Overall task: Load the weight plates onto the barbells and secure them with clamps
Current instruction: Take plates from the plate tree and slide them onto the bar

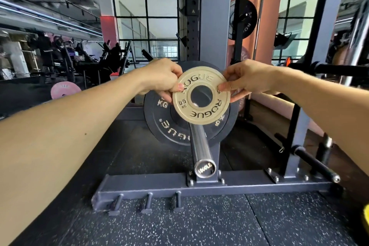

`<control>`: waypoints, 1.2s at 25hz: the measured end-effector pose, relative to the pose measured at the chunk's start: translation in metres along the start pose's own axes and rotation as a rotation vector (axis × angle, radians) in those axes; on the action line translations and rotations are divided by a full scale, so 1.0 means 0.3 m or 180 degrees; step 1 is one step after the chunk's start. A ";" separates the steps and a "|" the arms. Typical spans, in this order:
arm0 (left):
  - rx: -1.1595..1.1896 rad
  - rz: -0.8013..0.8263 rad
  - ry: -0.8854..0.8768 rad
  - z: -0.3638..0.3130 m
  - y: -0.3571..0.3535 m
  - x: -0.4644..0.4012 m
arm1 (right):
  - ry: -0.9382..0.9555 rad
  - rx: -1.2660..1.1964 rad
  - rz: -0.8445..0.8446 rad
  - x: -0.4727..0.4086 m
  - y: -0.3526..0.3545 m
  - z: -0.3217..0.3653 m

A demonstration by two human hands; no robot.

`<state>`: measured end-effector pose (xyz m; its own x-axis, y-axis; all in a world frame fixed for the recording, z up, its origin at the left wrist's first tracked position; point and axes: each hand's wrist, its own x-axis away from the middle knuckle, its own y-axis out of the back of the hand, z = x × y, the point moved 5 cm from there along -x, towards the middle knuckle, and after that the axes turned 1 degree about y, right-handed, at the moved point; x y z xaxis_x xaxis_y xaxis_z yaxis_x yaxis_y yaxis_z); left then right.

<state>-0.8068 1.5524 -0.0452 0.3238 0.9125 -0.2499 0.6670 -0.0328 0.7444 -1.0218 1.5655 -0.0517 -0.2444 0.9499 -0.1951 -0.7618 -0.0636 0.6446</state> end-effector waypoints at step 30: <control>-0.0124 -0.0392 0.0220 -1.432 1.468 -0.654 | 0.0362 -0.0055 0.0090 -0.487 1.534 1.428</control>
<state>-0.8649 1.5341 0.5976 0.1933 0.9346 -0.2987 0.6718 0.0958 0.7345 -1.0797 1.5286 0.5900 -0.3316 0.9068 -0.2603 -0.7637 -0.0960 0.6384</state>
